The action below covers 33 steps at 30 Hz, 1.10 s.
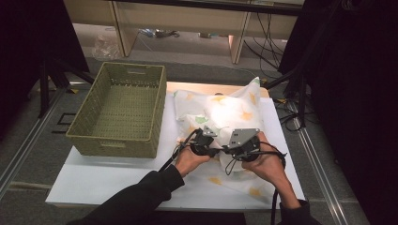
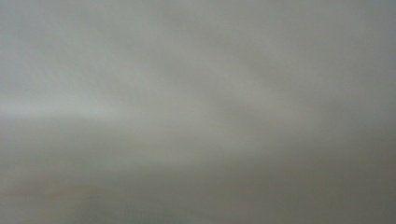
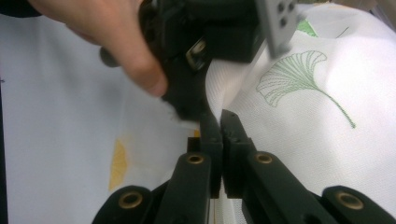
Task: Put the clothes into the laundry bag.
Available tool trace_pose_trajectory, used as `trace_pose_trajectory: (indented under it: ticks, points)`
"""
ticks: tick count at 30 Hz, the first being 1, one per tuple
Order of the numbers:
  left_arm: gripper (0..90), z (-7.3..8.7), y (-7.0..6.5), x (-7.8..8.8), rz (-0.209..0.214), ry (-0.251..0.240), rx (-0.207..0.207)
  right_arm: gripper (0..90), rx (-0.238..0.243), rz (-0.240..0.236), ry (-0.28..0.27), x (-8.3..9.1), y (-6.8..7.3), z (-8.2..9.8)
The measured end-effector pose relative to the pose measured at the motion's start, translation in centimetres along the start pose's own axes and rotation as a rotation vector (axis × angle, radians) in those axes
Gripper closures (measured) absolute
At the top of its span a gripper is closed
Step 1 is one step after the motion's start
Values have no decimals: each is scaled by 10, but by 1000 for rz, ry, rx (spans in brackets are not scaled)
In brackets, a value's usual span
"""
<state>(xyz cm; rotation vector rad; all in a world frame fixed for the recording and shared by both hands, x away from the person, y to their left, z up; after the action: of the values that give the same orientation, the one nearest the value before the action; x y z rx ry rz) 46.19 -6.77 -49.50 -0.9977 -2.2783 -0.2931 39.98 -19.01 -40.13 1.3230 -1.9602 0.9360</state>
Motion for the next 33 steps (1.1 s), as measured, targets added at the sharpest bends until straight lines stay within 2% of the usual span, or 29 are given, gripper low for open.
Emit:
trace_pose_trajectory:
  ticks: [1,2,3,4,5,6,7,9,10,11,12,13,14,16,17,18,22,23,27,30,31,32,33]
  points:
    - [842,-3,2,0,-11,-14,-1,900,-1,1,-1,0,0,-1]
    - [846,-7,2,-2,-26,-51,23,900,-8,3,-6,1,1,-1]
    - [850,-11,2,-3,-37,-75,29,900,-2,14,-22,1,1,-3]
    - [853,-15,4,-4,-65,-94,16,900,0,17,-30,2,1,-4]
    - [855,-21,5,-3,-87,-116,4,900,0,-13,-25,2,1,-4]
    - [855,-25,6,-3,-108,-136,-8,900,-3,1,-33,2,2,-4]
    - [855,-27,7,-4,-108,-145,-6,900,-7,-14,-27,2,3,-4]
    - [844,-26,9,-10,-104,-130,19,900,-19,-15,-29,2,3,-3]
    - [826,-23,10,-13,-115,-113,12,900,-26,-9,-33,1,2,-2]
    - [798,-19,10,-16,-109,-90,3,900,-29,-23,-19,0,1,0]
    - [758,-16,10,-18,-96,-72,10,900,-19,-6,-22,-2,0,1]
    - [733,-13,9,-17,-92,-71,12,900,-32,-25,-15,-2,1,2]
    - [684,-11,8,-16,-85,-66,14,900,-39,-23,-17,-4,1,3]
    - [574,-6,3,-12,-52,-24,7,900,-37,-20,-14,-5,1,4]
    - [528,-2,2,-7,-39,7,-35,900,-28,-11,-6,-5,-1,5]
    - [482,1,-1,-2,-34,27,-50,900,-36,-11,-3,-5,0,5]
    - [297,10,-6,10,9,75,-66,900,-27,-17,0,-4,-2,6]
    - [281,12,-8,10,16,80,-43,900,-32,-20,-3,-4,-1,5]
    - [241,13,-12,3,39,95,-9,900,-18,-16,12,-6,-1,5]
    - [229,13,-14,-5,46,96,-2,900,-36,-25,13,-7,0,6]
    - [254,12,-15,-6,31,91,0,900,-29,-22,15,-8,-1,7]
    - [369,11,-14,-7,13,65,-17,900,-33,-26,16,-8,-1,7]
    - [464,10,-13,-8,8,62,-22,900,-34,-29,16,-8,-1,8]
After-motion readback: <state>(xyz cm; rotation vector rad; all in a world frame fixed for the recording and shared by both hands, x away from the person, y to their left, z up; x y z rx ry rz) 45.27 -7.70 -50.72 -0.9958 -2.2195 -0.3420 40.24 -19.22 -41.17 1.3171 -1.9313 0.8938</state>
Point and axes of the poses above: each handheld gripper's, and its own axes: x roughly backward along the jaws, z roughly out of its underside, y roughly to its left, the point moved 4 cm from there along -x, roughly forward along the jaws, and after that the axes turned 6 degrees about -z, right-handed, at the moved point
